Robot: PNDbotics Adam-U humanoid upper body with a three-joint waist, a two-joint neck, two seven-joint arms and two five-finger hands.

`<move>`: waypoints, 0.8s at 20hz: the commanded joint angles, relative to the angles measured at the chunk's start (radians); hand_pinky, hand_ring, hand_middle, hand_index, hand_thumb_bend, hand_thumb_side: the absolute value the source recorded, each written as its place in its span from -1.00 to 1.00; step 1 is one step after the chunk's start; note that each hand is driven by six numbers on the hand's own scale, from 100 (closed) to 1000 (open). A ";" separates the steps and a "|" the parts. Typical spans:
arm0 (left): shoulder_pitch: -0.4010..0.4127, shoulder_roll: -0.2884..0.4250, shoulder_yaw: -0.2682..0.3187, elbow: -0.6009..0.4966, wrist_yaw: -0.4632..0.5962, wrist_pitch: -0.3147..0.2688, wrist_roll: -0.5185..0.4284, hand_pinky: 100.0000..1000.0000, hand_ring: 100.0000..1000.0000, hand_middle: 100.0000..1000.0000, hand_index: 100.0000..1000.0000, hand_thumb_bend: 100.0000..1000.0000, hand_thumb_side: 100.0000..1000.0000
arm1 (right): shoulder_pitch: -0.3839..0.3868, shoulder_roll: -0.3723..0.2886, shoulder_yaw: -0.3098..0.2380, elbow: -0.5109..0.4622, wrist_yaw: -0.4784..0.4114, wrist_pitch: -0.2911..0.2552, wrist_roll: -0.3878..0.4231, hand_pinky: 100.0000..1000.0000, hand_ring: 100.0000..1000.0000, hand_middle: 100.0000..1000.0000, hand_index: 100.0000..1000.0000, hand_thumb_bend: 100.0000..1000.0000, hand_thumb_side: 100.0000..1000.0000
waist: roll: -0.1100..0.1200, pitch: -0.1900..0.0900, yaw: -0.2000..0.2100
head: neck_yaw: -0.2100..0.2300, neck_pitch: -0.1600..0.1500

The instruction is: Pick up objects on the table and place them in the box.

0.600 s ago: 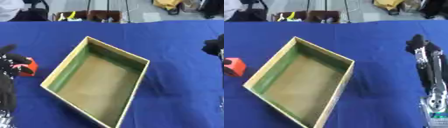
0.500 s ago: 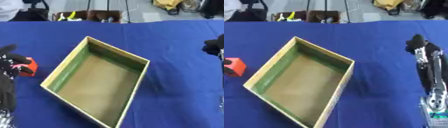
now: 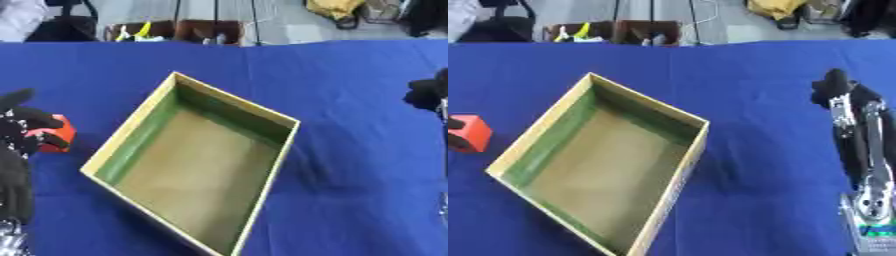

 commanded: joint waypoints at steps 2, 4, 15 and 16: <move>-0.008 0.022 0.021 -0.017 -0.023 -0.008 0.013 -0.35 -0.03 -0.18 0.44 -1.00 0.86 | -0.004 -0.022 0.001 -0.017 0.000 -0.001 0.002 0.38 0.20 -0.01 0.25 -0.08 1.00 | 0.000 -0.015 0.004 | 0.000 -0.010; -0.006 0.038 0.047 -0.017 -0.050 -0.016 0.020 -0.35 -0.03 -0.18 0.44 -1.00 0.81 | -0.003 -0.022 0.000 -0.018 0.001 -0.001 0.002 0.39 0.21 -0.01 0.25 -0.08 1.00 | 0.000 -0.015 0.005 | -0.002 -0.011; -0.017 0.110 0.165 -0.017 -0.221 -0.107 -0.015 -0.31 0.02 -0.11 0.46 -1.00 0.56 | 0.002 -0.023 -0.003 -0.017 0.002 0.000 0.000 0.39 0.21 -0.01 0.25 -0.08 1.00 | 0.001 -0.016 0.009 | -0.010 -0.016; -0.019 0.102 0.159 -0.017 -0.292 -0.102 -0.010 -0.28 0.05 -0.08 0.48 -1.00 0.54 | 0.002 -0.023 -0.003 -0.017 0.002 0.000 0.000 0.39 0.21 -0.01 0.25 -0.09 1.00 | 0.001 -0.017 0.008 | -0.010 -0.015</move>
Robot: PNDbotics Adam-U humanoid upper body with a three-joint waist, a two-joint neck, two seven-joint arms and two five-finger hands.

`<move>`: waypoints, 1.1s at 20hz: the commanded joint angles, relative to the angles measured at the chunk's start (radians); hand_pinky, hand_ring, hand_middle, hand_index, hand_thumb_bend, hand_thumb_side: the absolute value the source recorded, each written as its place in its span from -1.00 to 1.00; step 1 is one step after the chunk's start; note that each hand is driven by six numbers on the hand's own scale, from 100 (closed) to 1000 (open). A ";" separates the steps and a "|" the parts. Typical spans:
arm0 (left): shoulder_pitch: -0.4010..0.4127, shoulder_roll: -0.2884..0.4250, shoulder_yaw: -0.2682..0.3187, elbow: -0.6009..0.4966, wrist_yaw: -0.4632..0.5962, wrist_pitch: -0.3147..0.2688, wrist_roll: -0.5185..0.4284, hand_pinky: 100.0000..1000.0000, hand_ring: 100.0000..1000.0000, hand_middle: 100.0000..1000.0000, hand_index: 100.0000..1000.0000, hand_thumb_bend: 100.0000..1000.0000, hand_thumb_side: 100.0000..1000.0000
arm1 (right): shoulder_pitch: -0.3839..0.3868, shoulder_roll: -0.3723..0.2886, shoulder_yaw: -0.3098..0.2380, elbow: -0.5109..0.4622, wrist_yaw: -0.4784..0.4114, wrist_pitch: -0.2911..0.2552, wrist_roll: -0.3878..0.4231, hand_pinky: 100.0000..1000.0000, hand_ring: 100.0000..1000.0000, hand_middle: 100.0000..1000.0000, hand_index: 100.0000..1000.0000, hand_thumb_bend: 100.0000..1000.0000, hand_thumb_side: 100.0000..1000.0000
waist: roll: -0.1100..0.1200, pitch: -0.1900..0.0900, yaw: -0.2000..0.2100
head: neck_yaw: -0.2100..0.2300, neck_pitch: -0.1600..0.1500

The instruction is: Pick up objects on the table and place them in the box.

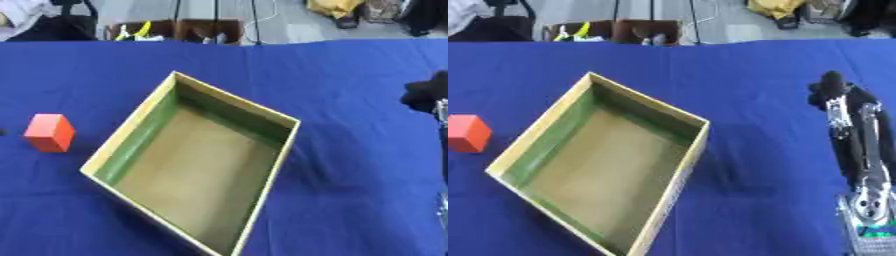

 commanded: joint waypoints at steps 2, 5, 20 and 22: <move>-0.032 0.035 0.000 -0.017 -0.174 -0.002 -0.002 -0.27 0.06 -0.07 0.50 -1.00 0.55 | -0.004 -0.024 -0.002 -0.017 0.002 0.000 0.000 0.39 0.21 -0.01 0.25 -0.09 1.00 | 0.005 -0.023 0.002 | -0.006 -0.009; -0.052 0.101 -0.018 -0.017 -0.236 0.021 -0.023 -0.25 0.08 -0.04 0.52 -1.00 0.55 | -0.003 -0.025 -0.002 -0.016 0.002 0.001 0.001 0.39 0.21 -0.01 0.25 -0.09 1.00 | 0.007 -0.025 0.000 | -0.004 -0.007; -0.130 0.376 -0.123 0.050 -0.330 0.115 -0.251 -0.09 0.28 0.25 0.79 -1.00 0.68 | -0.001 -0.022 0.003 -0.014 -0.001 -0.002 0.005 0.39 0.21 -0.01 0.25 -0.09 1.00 | 0.016 -0.044 -0.024 | 0.052 0.059; -0.145 0.398 -0.132 0.071 -0.340 0.105 -0.287 -0.05 0.32 0.28 0.80 -1.00 0.66 | -0.001 -0.022 0.003 -0.013 -0.002 -0.002 0.005 0.39 0.21 -0.01 0.24 -0.09 1.00 | 0.016 -0.048 -0.025 | 0.063 0.062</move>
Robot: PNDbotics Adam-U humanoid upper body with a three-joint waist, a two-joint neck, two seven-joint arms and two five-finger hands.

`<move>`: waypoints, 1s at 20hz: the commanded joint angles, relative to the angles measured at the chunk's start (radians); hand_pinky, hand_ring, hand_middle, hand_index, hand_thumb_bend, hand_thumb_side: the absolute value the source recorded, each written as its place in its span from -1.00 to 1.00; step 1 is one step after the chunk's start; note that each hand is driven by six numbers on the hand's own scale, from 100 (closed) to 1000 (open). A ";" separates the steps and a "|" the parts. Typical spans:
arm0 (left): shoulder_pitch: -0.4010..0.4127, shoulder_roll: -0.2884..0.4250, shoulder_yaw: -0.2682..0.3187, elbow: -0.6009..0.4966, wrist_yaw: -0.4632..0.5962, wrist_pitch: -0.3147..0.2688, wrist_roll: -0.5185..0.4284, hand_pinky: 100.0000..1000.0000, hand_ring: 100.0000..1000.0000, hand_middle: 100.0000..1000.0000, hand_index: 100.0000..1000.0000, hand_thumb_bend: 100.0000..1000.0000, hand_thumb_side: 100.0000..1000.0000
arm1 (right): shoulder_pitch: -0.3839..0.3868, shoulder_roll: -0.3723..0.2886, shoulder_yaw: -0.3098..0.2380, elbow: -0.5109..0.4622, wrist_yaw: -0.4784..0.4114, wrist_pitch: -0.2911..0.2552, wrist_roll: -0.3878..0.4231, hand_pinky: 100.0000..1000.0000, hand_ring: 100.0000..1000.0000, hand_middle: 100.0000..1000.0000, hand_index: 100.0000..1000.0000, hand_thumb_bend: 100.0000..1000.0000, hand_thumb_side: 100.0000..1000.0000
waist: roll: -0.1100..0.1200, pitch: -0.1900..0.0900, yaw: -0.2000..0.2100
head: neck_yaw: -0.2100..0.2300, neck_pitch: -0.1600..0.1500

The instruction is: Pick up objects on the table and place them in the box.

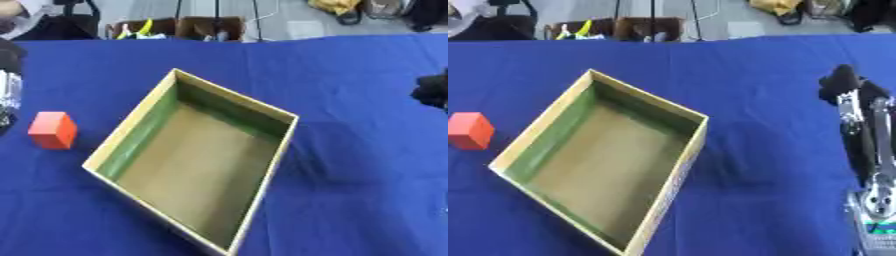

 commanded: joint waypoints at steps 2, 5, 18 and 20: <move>-0.042 0.079 -0.011 0.029 -0.016 -0.021 -0.072 -0.01 0.34 0.31 0.76 -1.00 0.64 | -0.002 -0.017 0.003 -0.013 -0.003 -0.002 0.002 0.38 0.21 -0.01 0.24 -0.08 1.00 | 0.001 -0.034 0.001 | 0.019 0.015; -0.074 0.129 -0.029 0.056 -0.029 -0.050 -0.120 0.04 0.36 0.34 0.76 -1.00 0.58 | 0.000 -0.020 0.003 -0.011 -0.003 -0.003 0.002 0.38 0.21 -0.01 0.24 -0.08 1.00 | 0.001 -0.039 0.002 | 0.023 0.012; -0.222 0.289 -0.109 0.301 -0.103 -0.206 -0.325 0.26 0.51 0.55 0.83 -1.00 0.63 | 0.005 -0.034 0.011 -0.002 -0.002 -0.009 0.009 0.38 0.21 -0.01 0.24 -0.07 1.00 | 0.003 -0.053 -0.005 | 0.002 -0.025; -0.243 0.297 -0.112 0.335 -0.130 -0.225 -0.357 0.30 0.55 0.61 0.84 -1.00 0.57 | 0.006 -0.035 0.012 -0.001 -0.002 -0.010 0.010 0.38 0.21 -0.01 0.24 -0.07 1.00 | 0.003 -0.053 -0.006 | 0.001 -0.029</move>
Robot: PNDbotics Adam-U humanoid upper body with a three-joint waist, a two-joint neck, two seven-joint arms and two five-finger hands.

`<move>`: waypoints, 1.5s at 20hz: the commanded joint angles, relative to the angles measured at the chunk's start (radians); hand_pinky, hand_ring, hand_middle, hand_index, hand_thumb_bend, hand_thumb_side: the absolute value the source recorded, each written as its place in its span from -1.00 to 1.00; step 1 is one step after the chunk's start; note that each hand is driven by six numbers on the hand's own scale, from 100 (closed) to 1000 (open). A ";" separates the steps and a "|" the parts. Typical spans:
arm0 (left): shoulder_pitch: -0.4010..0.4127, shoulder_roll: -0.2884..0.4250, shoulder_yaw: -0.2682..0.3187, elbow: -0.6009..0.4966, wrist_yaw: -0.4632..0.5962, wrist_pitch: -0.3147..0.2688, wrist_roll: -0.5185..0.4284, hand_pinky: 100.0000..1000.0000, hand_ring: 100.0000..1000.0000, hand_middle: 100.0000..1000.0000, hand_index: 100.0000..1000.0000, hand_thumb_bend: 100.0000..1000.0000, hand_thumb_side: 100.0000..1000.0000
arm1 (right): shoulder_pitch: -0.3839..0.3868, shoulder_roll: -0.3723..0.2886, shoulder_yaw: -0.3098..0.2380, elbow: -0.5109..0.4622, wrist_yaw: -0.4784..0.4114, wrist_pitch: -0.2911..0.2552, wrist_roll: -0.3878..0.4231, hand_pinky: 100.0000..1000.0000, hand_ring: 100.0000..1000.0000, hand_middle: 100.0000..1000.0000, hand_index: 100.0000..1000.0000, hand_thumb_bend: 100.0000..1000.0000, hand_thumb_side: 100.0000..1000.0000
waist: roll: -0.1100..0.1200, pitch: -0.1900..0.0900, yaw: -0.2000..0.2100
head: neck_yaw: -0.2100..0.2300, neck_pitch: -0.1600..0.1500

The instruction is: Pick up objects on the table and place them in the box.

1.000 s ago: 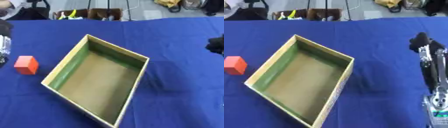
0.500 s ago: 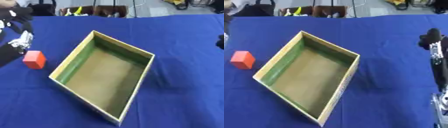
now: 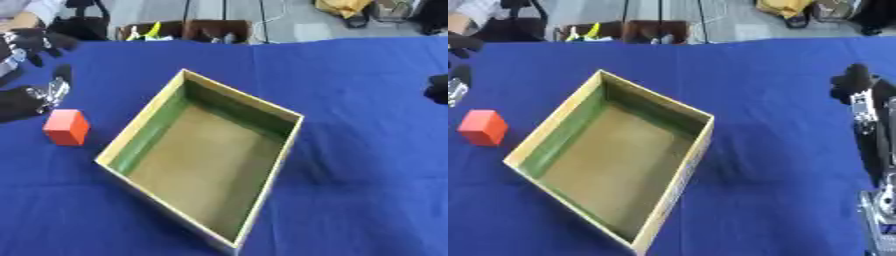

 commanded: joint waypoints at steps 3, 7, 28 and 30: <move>-0.048 0.055 -0.011 0.076 -0.059 -0.048 -0.081 0.36 0.61 0.71 0.91 -1.00 0.57 | -0.003 -0.026 0.001 -0.006 -0.001 -0.004 0.004 0.38 0.21 -0.01 0.24 -0.07 1.00 | 0.002 -0.026 -0.002 | -0.005 -0.020; -0.075 0.052 -0.030 0.133 -0.051 -0.068 -0.151 0.41 0.64 0.73 0.94 -0.97 0.52 | -0.003 -0.027 0.004 -0.005 -0.002 -0.005 0.006 0.38 0.21 -0.01 0.24 -0.07 1.00 | 0.004 -0.026 -0.003 | -0.006 -0.023; -0.166 0.045 -0.037 0.223 -0.273 -0.088 -0.511 0.56 0.79 0.96 1.00 -0.12 0.14 | 0.007 -0.030 0.005 -0.002 0.001 -0.006 0.012 0.38 0.21 -0.01 0.24 -0.07 1.00 | 0.011 -0.017 -0.003 | -0.010 -0.046; -0.171 0.051 -0.043 0.224 -0.303 -0.090 -0.544 0.58 0.80 0.98 1.00 -0.12 0.09 | 0.007 -0.031 0.005 -0.002 0.002 -0.006 0.013 0.38 0.21 -0.01 0.24 -0.07 1.00 | 0.012 -0.015 -0.003 | -0.009 -0.047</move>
